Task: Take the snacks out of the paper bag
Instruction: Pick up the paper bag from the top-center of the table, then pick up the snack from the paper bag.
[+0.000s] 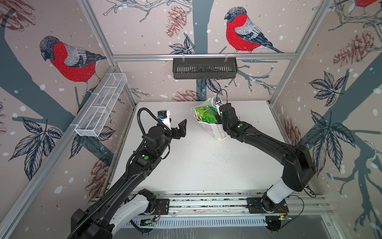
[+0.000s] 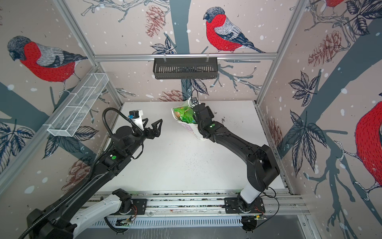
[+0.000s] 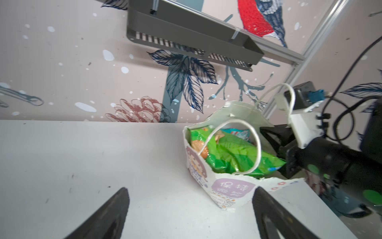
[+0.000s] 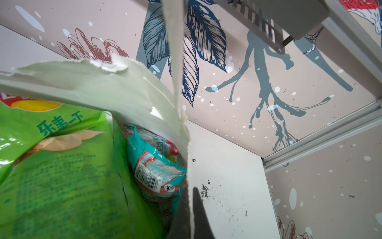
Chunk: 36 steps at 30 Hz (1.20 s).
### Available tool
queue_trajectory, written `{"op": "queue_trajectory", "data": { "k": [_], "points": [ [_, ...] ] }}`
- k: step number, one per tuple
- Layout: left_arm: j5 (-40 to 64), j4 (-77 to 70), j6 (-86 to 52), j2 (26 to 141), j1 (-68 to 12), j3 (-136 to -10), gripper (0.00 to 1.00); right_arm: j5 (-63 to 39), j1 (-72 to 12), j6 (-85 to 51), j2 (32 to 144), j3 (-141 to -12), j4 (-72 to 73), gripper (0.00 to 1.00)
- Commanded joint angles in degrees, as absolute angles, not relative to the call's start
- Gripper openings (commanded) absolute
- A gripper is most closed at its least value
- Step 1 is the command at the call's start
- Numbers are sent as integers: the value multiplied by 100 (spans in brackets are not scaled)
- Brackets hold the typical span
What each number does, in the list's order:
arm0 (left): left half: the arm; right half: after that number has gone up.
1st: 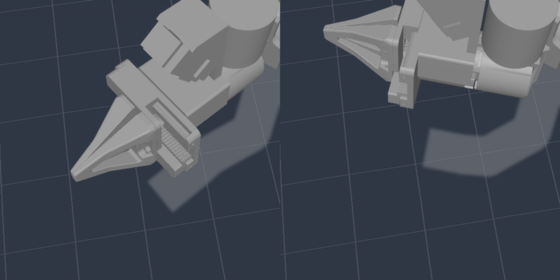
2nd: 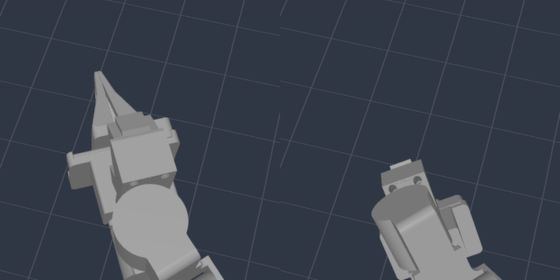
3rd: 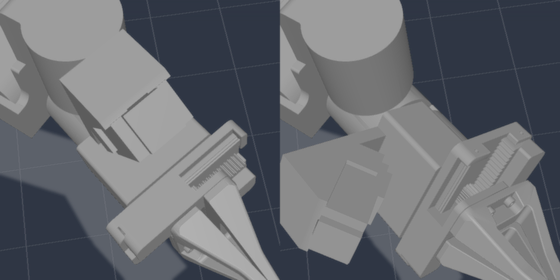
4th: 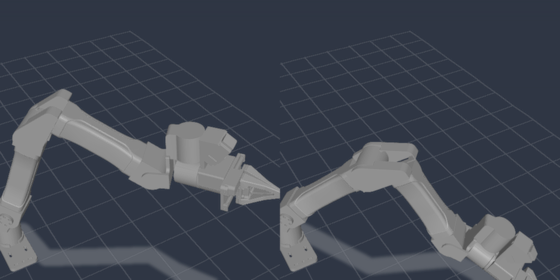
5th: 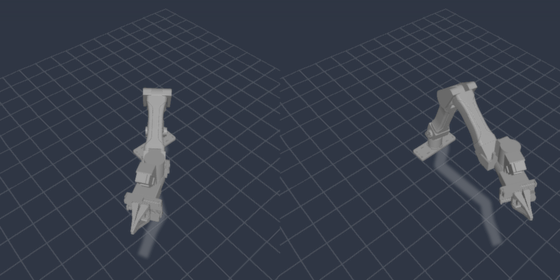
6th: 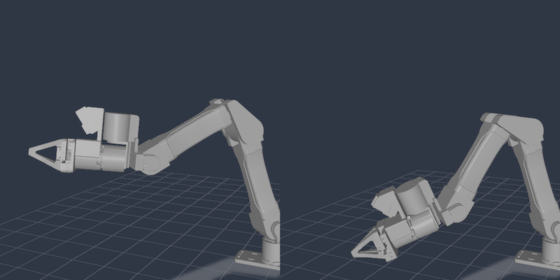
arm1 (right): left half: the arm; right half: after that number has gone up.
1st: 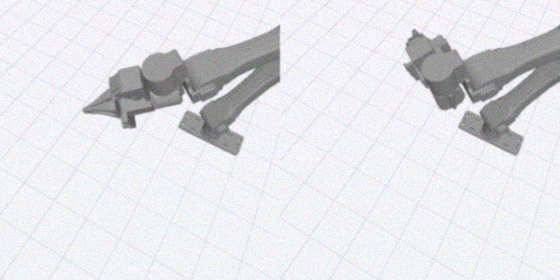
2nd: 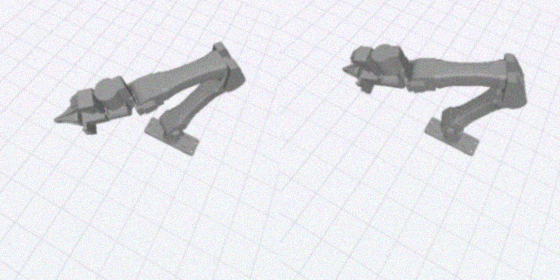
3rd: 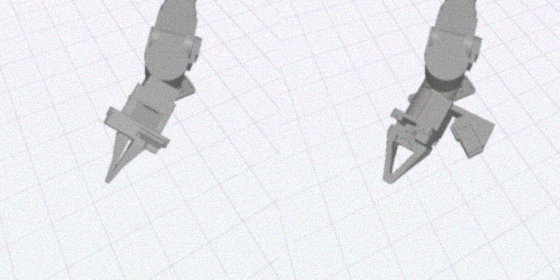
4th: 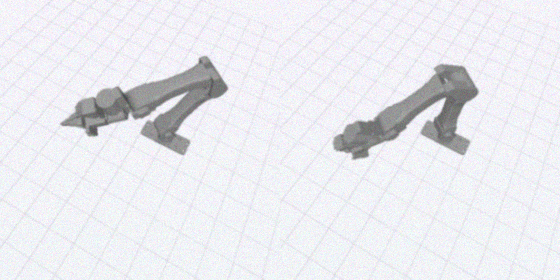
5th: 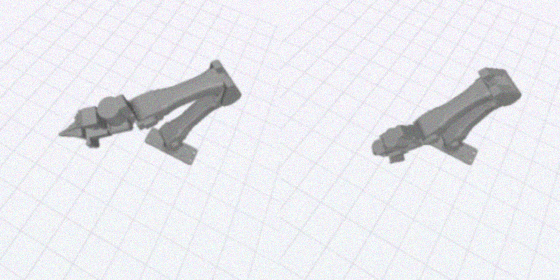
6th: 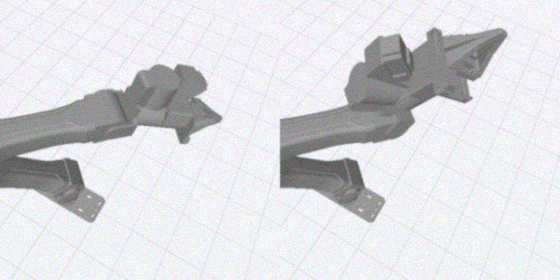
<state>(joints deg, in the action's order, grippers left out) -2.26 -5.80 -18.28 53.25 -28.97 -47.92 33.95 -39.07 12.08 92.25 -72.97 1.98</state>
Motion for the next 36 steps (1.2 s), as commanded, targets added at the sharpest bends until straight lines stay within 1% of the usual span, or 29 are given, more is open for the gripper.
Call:
{"op": "queue_trajectory", "data": {
  "k": [1, 4, 9, 15, 18, 23, 27, 31, 36],
  "points": [
    [686, -473, -2043, 5364, -2891, -5162, 94, 3060, -4015, 975, 8967, -7183, 664, 0],
    [1046, -491, -2135, 5545, -2892, -5425, 94, 2823, -4088, 704, 8762, -7136, 545, 0],
    [1274, 71, -2153, 5984, -2977, -5863, 92, 2688, -4209, 381, 8618, -7120, 174, 0],
    [1378, 355, -2342, 6038, -3218, -5748, 92, 2414, -4228, -139, 8588, -7210, -282, 0],
    [1346, 536, -2414, 6054, -3302, -5535, 92, 2173, -4255, -329, 8533, -7109, -252, 0],
    [1558, 559, -2620, 6276, -3313, -5370, 92, 2083, -4277, -553, 8475, -6957, -185, 0],
    [1628, 591, -2907, 6526, -3310, -5427, 95, 2079, -4291, -641, 8413, -6857, -124, 0],
    [1688, 714, -3273, 6777, -3307, -5659, 95, 2069, -4350, -649, 8315, -6738, -19, 0],
    [1813, 935, -3196, 6930, -3313, -5905, 97, 2181, -4371, -621, 8163, -6469, 186, 0]
  ]
}}
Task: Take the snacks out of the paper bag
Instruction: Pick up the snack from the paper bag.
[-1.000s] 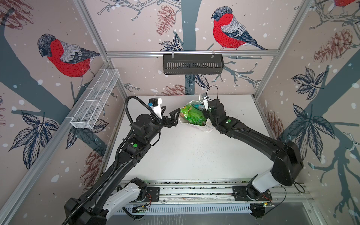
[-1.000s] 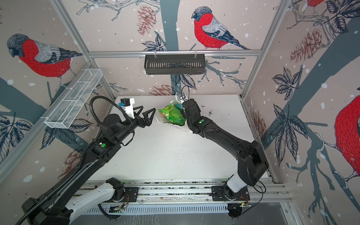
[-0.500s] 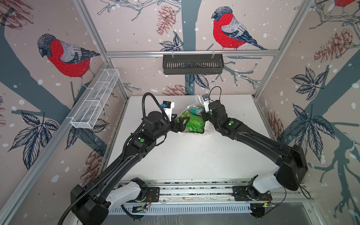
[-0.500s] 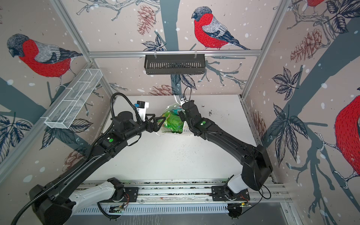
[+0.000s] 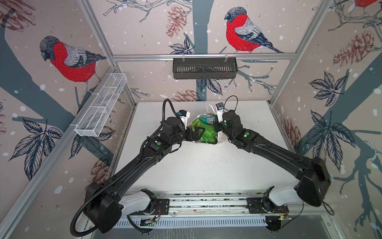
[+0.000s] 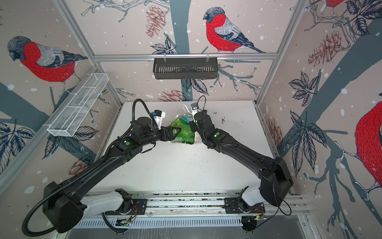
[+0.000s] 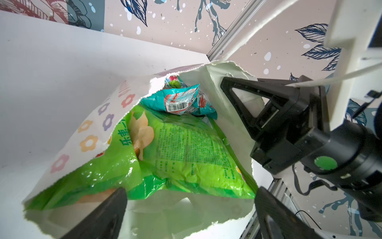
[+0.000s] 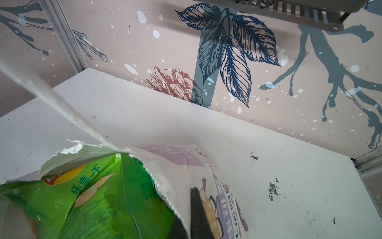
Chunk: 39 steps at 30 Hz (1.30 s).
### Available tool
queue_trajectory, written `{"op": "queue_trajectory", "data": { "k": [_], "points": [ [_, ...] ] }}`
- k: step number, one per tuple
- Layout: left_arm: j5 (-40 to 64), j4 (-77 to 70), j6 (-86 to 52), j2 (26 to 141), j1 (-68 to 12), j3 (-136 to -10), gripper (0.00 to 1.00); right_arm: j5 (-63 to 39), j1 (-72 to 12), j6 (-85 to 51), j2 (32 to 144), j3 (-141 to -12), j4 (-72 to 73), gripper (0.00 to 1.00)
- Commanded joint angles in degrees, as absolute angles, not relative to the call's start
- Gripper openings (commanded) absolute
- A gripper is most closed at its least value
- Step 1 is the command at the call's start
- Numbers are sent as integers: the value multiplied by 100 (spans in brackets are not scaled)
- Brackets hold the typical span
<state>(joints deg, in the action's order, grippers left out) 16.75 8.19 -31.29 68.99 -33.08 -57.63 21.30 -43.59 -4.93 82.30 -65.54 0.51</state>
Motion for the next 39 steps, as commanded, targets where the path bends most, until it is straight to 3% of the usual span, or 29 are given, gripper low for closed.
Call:
{"op": "queue_trajectory", "data": {
  "k": [1, 16, 22, 30, 39],
  "points": [
    [1793, 1002, -3153, 6962, -3313, -5939, 96, 2169, -4376, -628, 8135, -6415, 223, 0],
    [1195, 1274, -2726, 7362, -3828, -6171, 97, 1430, -4343, -853, 7973, -6337, 202, 0],
    [672, 1111, -1673, 7200, -4289, -6064, 97, 1320, -4280, -914, 8064, -6388, 121, 0],
    [373, 484, -606, 6775, -4324, -5602, 93, 1213, -4232, -932, 8094, -6425, 48, 0],
    [-399, 937, -68, 6671, -4324, -6227, 93, 1186, -4197, -910, 8069, -6416, 5, 0]
  ]
}}
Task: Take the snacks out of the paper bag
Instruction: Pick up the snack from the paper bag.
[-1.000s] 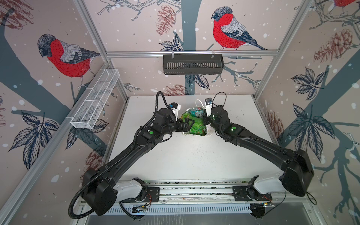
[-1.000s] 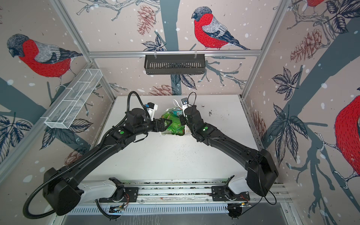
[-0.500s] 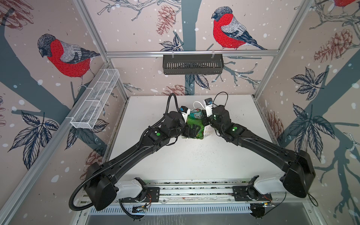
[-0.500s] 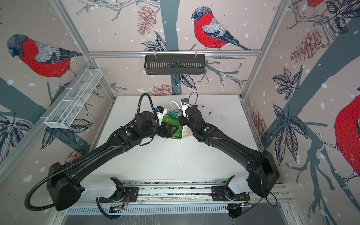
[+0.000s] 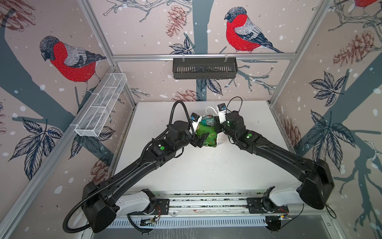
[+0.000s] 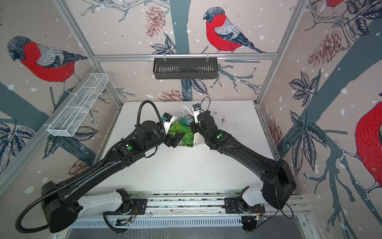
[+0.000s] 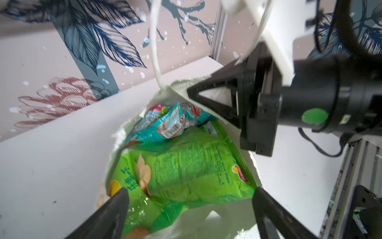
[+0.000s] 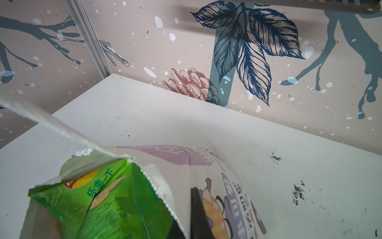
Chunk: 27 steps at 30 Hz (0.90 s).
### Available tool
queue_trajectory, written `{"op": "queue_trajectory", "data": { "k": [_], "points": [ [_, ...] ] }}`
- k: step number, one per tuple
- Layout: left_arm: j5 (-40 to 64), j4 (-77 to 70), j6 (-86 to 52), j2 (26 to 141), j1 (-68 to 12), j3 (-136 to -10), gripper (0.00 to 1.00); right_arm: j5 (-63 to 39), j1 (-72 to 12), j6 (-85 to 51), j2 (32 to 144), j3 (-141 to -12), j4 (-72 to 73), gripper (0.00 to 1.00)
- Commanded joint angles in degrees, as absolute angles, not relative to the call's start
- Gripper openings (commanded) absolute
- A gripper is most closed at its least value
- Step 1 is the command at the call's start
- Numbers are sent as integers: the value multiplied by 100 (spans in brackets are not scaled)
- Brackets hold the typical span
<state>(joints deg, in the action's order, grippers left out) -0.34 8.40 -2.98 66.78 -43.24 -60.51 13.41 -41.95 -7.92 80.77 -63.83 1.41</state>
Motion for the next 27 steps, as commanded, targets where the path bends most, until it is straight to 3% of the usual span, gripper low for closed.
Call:
{"op": "queue_trajectory", "data": {
  "k": [1, 15, 27],
  "points": [
    [-307, 964, -70, 6669, -4324, -6298, 93, 1186, -4201, -910, 8067, -6416, 3, 0],
    [912, 1508, 631, 7179, -4479, -6568, 87, 1113, -4167, -918, 8027, -6372, 38, 0],
    [642, 1042, 756, 7286, -4649, -6151, 85, 925, -4052, -1000, 7906, -6225, 144, 0]
  ]
}}
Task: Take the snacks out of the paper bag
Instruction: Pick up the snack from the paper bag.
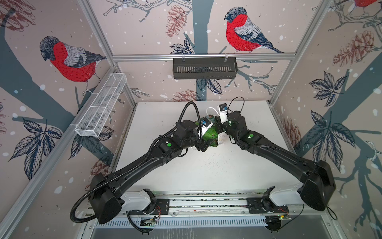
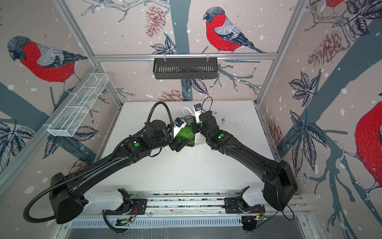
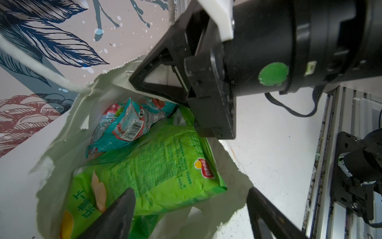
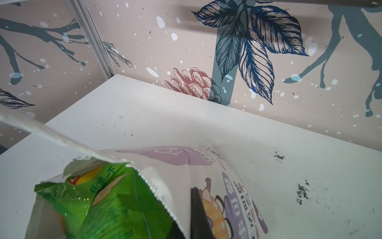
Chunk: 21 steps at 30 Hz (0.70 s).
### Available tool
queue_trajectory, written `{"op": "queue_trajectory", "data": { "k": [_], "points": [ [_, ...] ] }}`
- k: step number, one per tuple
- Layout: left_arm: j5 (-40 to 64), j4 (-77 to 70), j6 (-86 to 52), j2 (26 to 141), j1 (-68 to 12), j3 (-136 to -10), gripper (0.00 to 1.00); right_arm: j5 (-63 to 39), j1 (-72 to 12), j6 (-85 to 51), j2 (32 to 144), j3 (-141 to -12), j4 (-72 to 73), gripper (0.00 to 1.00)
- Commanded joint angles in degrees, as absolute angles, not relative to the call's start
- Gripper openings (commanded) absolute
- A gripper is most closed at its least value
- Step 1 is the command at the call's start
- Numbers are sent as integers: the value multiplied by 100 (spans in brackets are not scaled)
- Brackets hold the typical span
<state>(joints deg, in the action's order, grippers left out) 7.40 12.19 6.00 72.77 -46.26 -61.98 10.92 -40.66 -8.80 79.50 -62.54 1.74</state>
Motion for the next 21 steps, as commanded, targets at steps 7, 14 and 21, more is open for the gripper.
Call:
{"op": "queue_trajectory", "data": {
  "k": [7, 14, 21],
  "points": [
    [450, 92, 600, 7068, -4715, -5508, 84, 647, -3943, -1160, 7881, -6188, 202, 0],
    [285, -674, 589, 7002, -4729, -4993, 83, 412, -3836, -1259, 7826, -6145, 224, 0],
    [230, -804, 661, 7075, -4729, -4974, 84, 391, -3832, -1283, 7753, -6040, 261, 0]
  ]
}}
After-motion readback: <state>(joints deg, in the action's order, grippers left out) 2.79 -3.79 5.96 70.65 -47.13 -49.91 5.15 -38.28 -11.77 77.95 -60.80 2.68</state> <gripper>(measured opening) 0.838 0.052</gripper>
